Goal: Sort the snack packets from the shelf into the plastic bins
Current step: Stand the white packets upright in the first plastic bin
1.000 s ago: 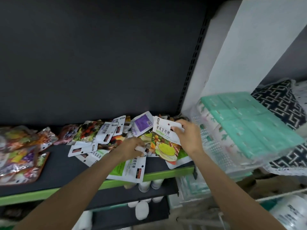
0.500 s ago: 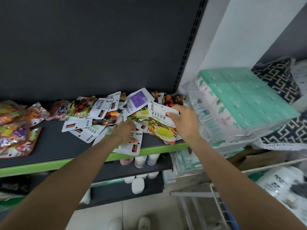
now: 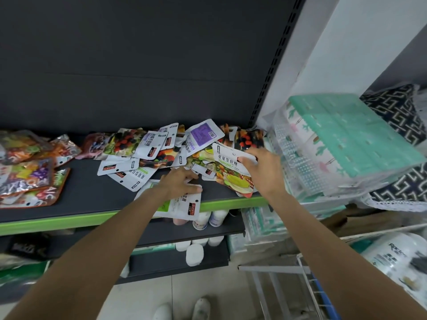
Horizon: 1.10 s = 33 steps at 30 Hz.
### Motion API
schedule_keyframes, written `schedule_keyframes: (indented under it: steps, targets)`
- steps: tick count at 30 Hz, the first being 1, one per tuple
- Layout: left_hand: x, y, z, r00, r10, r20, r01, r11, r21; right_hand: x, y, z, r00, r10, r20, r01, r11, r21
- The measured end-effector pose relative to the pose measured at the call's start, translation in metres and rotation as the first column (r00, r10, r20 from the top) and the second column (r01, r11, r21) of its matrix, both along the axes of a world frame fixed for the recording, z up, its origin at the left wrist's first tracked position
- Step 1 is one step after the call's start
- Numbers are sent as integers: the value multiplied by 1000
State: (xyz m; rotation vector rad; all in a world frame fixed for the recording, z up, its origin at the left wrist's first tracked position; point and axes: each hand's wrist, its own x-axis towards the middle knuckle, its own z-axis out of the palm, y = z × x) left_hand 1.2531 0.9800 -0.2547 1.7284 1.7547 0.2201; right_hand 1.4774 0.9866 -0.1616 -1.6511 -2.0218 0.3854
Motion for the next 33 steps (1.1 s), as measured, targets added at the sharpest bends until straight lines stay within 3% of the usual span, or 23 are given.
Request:
schedule_keyframes:
  steps: [4, 9, 13, 17, 20, 26, 33]
  targets:
    - [-6, -10, 4, 953, -214, -216, 201, 976, -80, -5, -7, 0, 998, 59, 4, -59, 998, -8]
    - [1, -7, 11, 932, -207, -298, 200, 978, -55, -22, -17, 0, 997, 77, -2, -77, 997, -30]
    - [-2, -4, 11, 996, 20, -89, -4, 985, 170, -26, -23, -4, 999, 22, -32, -23, 998, -59]
    - [-13, -9, 27, 976, 56, 209, -110, 961, 255, -29, -28, 2, 998, -68, -8, 68, 997, -37]
    - [-21, -20, 53, 937, 60, 345, -182, 925, 333, -30, -31, 7, 992, -111, 51, 113, 993, -28]
    - [-31, -60, 91, 918, 82, 389, -257, 869, 423, -34, -46, 31, 992, -122, 30, 121, 992, 24]
    - [-34, -114, 119, 909, 258, 328, -400, 764, 506, -44, -75, 54, 1000, -5, -15, 6, 999, 49]
